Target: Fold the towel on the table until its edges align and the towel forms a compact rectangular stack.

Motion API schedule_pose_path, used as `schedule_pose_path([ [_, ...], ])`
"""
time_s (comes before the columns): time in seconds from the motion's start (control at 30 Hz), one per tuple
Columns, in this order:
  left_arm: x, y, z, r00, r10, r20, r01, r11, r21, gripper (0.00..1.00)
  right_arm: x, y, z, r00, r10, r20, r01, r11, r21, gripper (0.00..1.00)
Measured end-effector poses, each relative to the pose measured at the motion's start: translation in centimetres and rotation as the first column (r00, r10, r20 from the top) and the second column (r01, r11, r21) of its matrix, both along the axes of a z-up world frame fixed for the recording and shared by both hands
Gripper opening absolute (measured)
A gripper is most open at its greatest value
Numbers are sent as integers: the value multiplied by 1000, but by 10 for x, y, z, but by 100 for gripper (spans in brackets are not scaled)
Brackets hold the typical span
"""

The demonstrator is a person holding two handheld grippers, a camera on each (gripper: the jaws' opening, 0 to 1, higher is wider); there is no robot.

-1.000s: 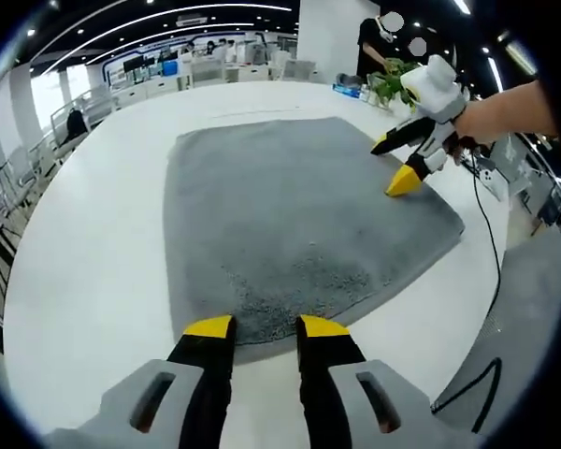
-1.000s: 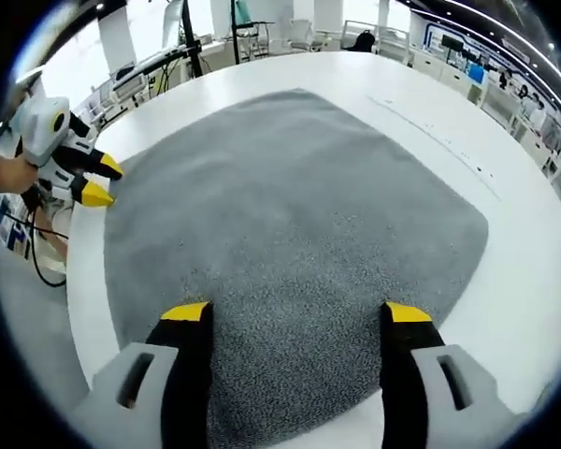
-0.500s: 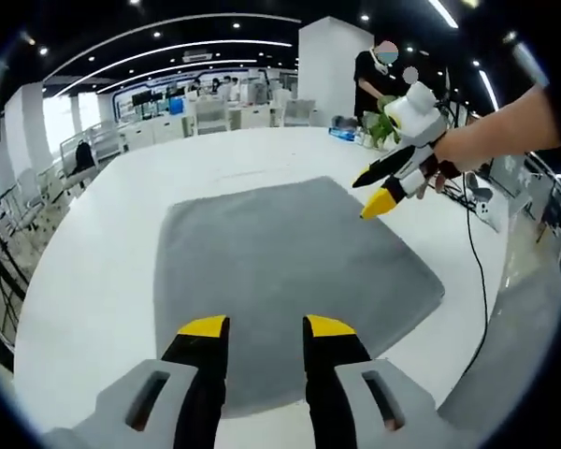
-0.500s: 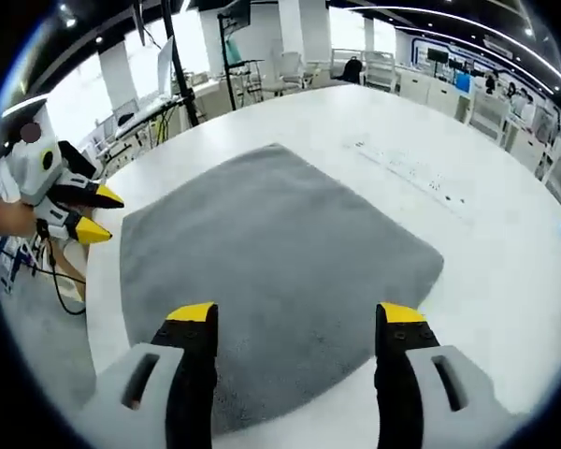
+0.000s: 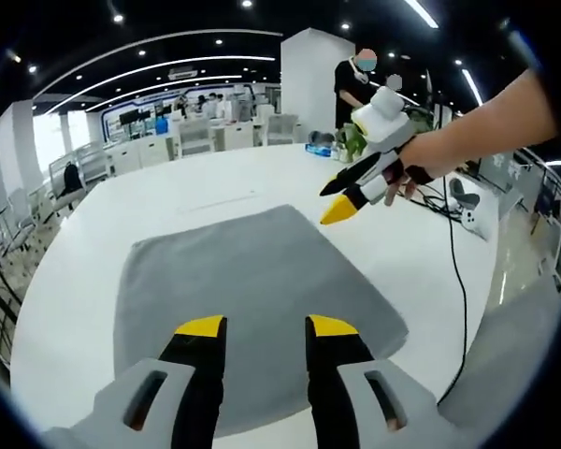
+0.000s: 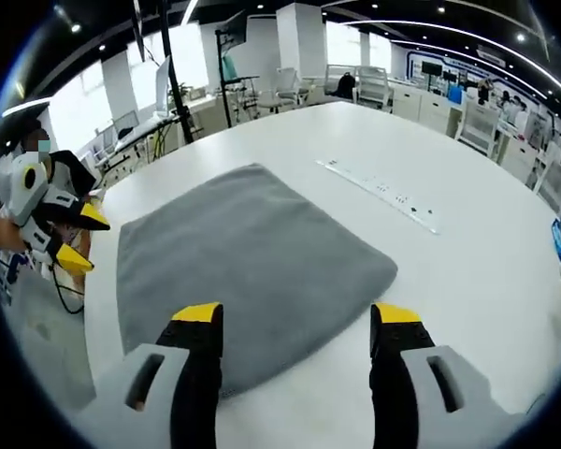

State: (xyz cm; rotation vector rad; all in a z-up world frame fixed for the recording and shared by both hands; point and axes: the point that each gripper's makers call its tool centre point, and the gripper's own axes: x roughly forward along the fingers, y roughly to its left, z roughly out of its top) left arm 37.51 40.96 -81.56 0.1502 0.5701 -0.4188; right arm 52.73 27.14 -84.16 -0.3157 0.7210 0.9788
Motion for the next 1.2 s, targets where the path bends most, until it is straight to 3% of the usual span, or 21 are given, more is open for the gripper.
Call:
schedule_pose_path([
  [0.1,-3,-14,3,1000,-12,8,12,1000,4,34,0,-5,0,1000,4,0,-4,1000,12,65],
  [0.27,-3,-31,6,1000,-24,13,24,1000,3,34,6,-16,4,1000,-2,21,2,1000,17,60],
  [0.53,-4,-61,12,998,-62,30,62,998,11,35,8,-30,1,1000,-4,5,4,999,32,57],
  [1.2,-25,-110,-16,990,-138,-31,139,990,35,34,22,-38,-5,999,-18,-42,22,995,101,45],
])
